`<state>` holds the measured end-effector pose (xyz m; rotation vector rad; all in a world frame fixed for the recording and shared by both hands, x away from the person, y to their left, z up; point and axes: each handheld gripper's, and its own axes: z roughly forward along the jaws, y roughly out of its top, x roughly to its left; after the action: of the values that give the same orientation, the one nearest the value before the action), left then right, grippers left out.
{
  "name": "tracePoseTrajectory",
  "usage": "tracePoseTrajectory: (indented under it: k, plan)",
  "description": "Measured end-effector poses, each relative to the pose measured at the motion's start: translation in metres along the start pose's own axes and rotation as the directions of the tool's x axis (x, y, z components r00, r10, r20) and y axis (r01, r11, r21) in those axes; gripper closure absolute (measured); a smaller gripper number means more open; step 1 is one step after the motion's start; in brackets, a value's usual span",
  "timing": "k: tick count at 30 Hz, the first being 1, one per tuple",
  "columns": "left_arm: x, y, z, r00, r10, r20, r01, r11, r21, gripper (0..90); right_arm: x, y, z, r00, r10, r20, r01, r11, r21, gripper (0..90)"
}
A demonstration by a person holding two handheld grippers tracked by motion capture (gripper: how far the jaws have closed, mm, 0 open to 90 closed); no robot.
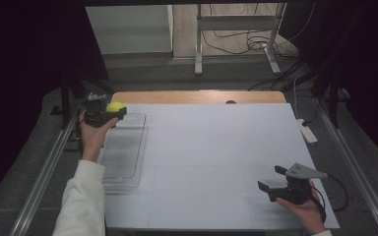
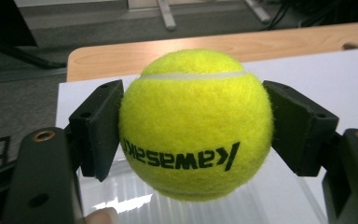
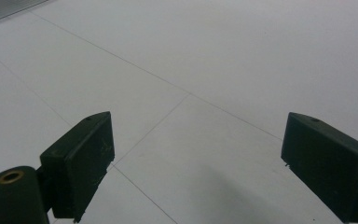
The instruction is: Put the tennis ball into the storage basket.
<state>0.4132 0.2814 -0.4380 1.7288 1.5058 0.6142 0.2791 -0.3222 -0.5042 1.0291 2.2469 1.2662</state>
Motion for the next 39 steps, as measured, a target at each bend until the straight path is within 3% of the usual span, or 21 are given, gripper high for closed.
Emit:
tracePoseTrajectory:
  k: [24, 39]
  plan:
    - [0.008, -0.01, 0.017, 0.9995, 0.006, -0.032, -0.003, 0.9964, 0.085, 26.3, 0.0, 0.0, 0.0, 1.0, -0.001, 0.003, 0.001, 1.0, 0.001, 9.8]
    - [0.013, -0.014, 0.026, 0.9986, 0.013, -0.05, -0.006, 0.9899, 0.141, 26.2, 0.0, 0.0, 0.0, 1.0, 0.0, 0.003, 0.0, 1.0, 0.0, 9.8]
